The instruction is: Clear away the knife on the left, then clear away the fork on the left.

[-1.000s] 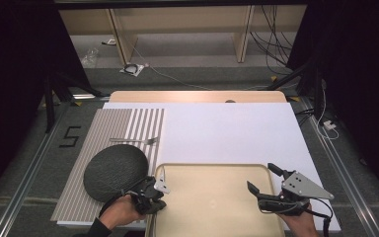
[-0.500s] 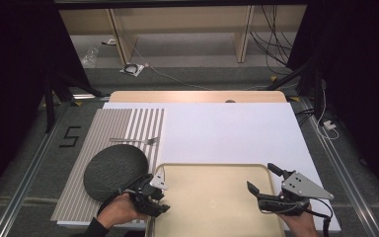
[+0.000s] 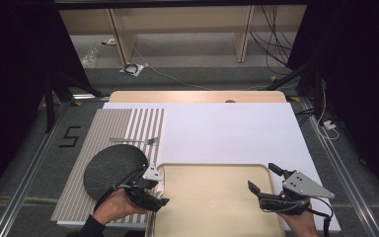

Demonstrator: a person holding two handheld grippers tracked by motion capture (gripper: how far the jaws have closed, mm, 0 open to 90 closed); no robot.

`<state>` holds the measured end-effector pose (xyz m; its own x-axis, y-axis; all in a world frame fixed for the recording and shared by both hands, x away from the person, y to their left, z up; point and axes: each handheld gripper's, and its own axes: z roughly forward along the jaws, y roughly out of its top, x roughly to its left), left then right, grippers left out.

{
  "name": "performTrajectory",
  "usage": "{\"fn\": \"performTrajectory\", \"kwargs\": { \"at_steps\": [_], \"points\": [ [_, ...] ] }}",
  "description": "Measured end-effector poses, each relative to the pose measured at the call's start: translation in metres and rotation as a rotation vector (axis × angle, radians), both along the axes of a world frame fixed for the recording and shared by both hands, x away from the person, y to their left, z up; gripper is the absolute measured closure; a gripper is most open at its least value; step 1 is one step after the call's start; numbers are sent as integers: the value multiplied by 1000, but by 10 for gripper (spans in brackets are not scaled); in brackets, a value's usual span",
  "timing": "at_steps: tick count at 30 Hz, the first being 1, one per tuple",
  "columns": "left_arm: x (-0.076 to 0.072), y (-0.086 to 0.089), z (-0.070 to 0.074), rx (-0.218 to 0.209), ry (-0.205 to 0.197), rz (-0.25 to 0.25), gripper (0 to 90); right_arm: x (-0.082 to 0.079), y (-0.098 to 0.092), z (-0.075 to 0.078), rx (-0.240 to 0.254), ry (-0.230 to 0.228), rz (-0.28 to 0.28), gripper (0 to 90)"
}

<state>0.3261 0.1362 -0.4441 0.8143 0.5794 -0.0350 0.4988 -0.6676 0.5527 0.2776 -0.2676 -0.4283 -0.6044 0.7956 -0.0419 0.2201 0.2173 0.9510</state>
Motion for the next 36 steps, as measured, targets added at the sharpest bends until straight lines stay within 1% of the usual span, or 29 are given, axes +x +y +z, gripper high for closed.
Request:
{"fn": "performTrajectory", "kwargs": {
  "at_steps": [3,8,10,14,22,23,26,29,31,34,36],
  "points": [
    [1,2,3,-14,-17,16,257,0,0,0,2,0,0,151],
    [5,9,8,-49,-56,54,237,0,0,0,3,1,2,151],
    [6,13,10,-56,-73,68,232,0,0,0,3,0,2,151],
    [9,22,13,-76,-97,110,225,0,0,0,3,0,4,151],
    [14,38,17,-95,-137,169,219,0,1,0,0,-1,7,151],
    [15,39,18,-94,-138,176,219,0,1,0,-1,-1,6,151],
    [15,43,20,-77,-158,202,221,0,1,0,-2,-1,6,151],
    [16,47,22,-90,-170,219,221,0,2,0,2,-1,4,150],
    [17,49,24,-90,-182,230,221,0,2,0,-5,-2,7,151],
    [19,54,27,-103,-197,256,221,1,2,-1,1,-1,8,151],
    [22,56,28,-105,-206,273,221,1,2,-1,-1,-1,8,151]
  ]
}}
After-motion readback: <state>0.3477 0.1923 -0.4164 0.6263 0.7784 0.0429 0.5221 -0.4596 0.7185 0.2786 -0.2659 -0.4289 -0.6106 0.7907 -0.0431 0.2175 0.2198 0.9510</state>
